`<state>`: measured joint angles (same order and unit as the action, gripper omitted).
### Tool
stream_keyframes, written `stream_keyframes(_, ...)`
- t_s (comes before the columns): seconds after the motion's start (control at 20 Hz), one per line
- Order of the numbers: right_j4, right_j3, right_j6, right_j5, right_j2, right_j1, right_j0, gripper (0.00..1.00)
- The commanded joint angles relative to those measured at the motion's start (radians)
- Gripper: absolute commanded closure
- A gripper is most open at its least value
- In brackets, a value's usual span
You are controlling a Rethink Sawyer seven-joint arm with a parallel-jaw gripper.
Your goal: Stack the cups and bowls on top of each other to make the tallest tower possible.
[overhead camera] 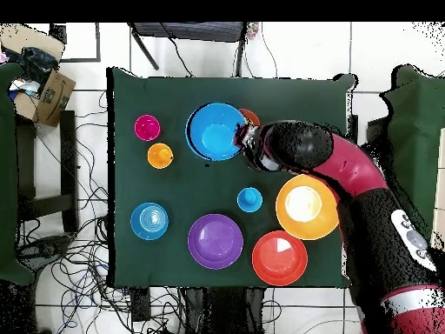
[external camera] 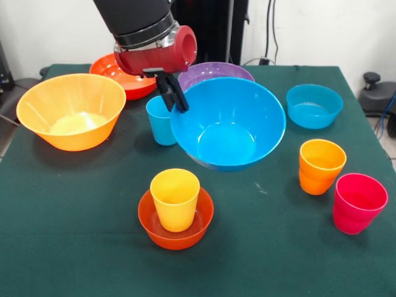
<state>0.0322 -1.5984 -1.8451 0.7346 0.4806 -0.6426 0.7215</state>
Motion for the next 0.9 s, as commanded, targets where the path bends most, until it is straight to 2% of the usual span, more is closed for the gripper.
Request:
stream_keyframes(0.05, 0.051, 0.019, 0.123, 0.036, 0.068, 0.036, 0.015, 1.00)
stream_keyframes(0.45, 0.095, 0.062, 0.165, 0.014, 0.082, 0.090, 0.032, 1.00)
stream_keyframes(0.9, 0.142, 0.086, 0.181, 0.000, 0.109, 0.108, 0.050, 1.00)
